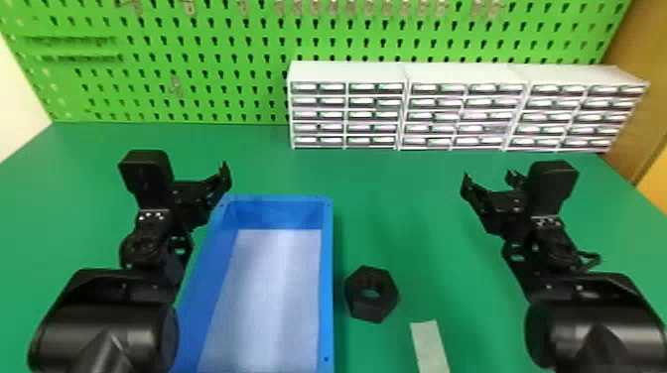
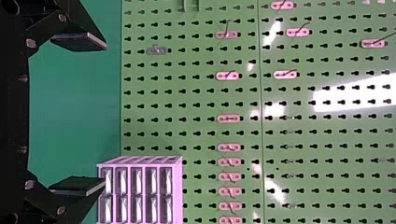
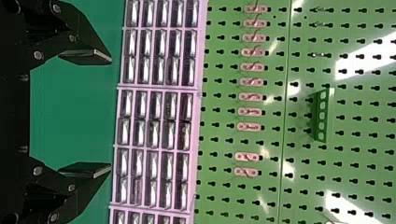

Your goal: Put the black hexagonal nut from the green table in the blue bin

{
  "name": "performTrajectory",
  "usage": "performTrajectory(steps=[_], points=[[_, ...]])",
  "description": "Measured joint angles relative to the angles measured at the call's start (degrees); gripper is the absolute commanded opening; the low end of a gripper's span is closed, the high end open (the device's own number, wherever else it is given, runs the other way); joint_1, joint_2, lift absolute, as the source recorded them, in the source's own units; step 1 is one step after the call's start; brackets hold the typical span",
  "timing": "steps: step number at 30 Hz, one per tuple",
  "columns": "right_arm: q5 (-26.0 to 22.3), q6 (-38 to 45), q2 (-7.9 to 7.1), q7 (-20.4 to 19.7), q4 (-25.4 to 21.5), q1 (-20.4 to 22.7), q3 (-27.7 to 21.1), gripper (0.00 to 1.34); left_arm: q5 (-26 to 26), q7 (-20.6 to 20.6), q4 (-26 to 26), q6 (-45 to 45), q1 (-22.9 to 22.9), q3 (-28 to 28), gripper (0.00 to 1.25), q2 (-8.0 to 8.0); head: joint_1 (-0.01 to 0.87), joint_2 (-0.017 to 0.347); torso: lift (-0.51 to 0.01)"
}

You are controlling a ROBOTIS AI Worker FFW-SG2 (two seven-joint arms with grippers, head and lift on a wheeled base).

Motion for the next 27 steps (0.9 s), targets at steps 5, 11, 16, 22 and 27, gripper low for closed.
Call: performTrajectory(steps=[5,11,16,22,27], points=[[-0.01,-0.01,0.14,0.0,0.0,0.0,0.08,0.88,0.05,0.0,0.0,-0.09,-0.09,0.02,1.0,0.0,0.686,0.051,-0.096],[-0.01,-0.01,0.07,0.0,0.0,0.0,0.16,0.88,0.06,0.02,0.0,-0.13,-0.2,-0.1,1.0,0.0,0.686,0.051,-0.096],[-0.04,-0.01,0.01,0.0,0.0,0.0,0.23,0.88,0.06,0.02,0.0,-0.16,-0.19,-0.11,1.0,0.0,0.686,0.051,-0.096],[-0.15,0.03,0.0,0.0,-0.03,-0.14,0.47,0.88,0.07,0.01,0.0,-0.16,-0.18,-0.1,1.0,0.0,0.686,0.051,-0.096],[-0.19,0.09,-0.07,0.0,-0.19,-0.25,0.59,0.88,0.07,0.03,0.0,-0.16,-0.18,-0.11,1.0,0.0,0.686,0.051,-0.096]])
